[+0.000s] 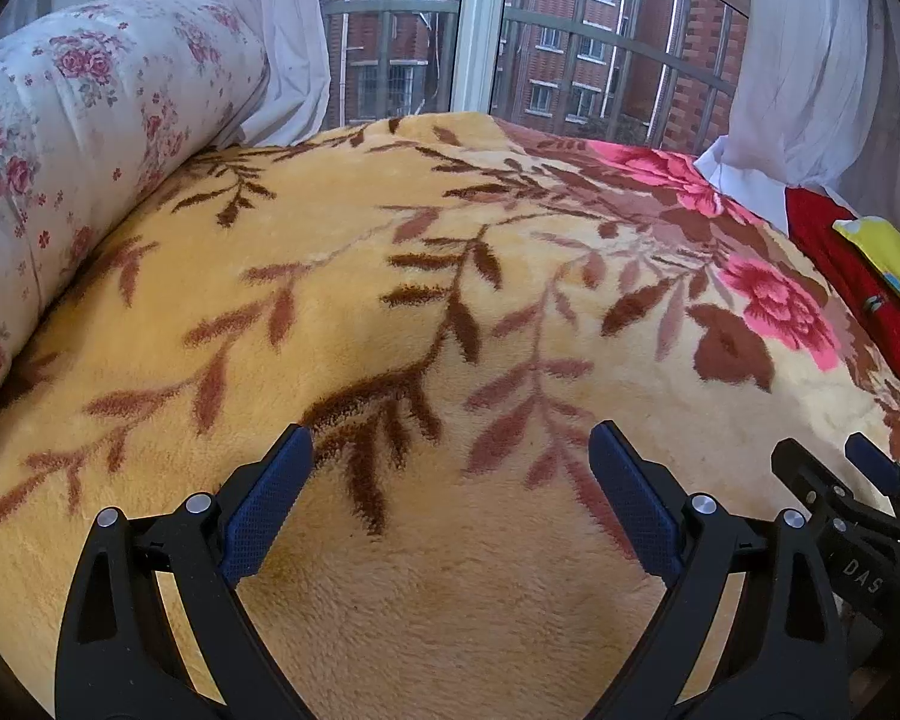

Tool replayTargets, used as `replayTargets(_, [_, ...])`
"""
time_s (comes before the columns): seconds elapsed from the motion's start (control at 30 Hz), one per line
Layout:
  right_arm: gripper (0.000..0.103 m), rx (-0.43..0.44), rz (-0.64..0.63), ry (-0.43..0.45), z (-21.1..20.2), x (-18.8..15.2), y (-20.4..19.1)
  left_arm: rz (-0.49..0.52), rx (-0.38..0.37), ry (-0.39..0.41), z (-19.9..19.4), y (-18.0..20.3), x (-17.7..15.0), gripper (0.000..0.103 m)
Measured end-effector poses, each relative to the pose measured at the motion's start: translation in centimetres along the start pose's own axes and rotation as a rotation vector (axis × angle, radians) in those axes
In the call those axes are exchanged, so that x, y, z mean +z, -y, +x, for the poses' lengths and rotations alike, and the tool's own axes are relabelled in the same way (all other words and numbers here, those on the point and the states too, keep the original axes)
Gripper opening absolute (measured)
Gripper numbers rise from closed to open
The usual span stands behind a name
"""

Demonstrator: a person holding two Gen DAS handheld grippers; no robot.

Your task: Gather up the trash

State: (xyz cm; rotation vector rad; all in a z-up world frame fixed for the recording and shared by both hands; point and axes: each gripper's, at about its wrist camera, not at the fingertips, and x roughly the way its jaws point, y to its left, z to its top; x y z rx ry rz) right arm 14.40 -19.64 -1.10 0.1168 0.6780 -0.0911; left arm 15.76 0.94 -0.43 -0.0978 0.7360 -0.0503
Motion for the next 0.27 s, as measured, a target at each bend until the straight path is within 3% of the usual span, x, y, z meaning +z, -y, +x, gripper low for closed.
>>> replayTargets(0.27, [0.098,-0.002,-0.004,0.005,-0.08,-0.07,-0.20,0.007,0.000,-0.019,0.30,0.16,-0.19,0.091])
